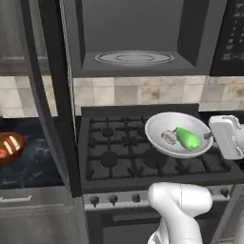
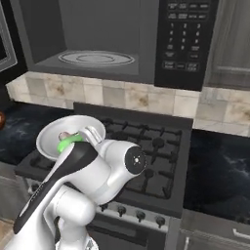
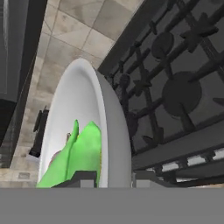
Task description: Place the bowl containing the garlic and corn in the microwave. Close the microwave door and press the start button to microwave the meal.
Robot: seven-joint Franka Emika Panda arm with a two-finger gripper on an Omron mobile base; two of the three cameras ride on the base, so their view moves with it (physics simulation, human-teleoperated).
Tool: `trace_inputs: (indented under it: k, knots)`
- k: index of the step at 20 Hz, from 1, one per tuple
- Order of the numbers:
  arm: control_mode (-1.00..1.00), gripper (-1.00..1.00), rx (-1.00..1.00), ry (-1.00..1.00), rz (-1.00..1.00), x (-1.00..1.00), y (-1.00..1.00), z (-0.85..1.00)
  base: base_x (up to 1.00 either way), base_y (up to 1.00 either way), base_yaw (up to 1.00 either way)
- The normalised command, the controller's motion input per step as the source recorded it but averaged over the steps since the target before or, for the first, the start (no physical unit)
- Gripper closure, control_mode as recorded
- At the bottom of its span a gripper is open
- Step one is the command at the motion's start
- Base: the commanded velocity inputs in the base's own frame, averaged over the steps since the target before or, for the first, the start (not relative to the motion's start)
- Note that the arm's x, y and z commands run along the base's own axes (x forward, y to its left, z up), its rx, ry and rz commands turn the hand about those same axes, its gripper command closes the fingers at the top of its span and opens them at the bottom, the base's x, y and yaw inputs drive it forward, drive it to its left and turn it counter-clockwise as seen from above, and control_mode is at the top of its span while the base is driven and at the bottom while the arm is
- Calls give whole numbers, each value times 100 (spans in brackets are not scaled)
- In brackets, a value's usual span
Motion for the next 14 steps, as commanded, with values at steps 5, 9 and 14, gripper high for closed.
trace_inputs:
  k: [5,9,14]
  knots:
    - [100,100,0,0,0,0,0,0,8,25,65]
    - [100,100,0,0,0,0,0,0,15,13,60]
    - [100,100,0,0,0,0,0,0,22,8,57]
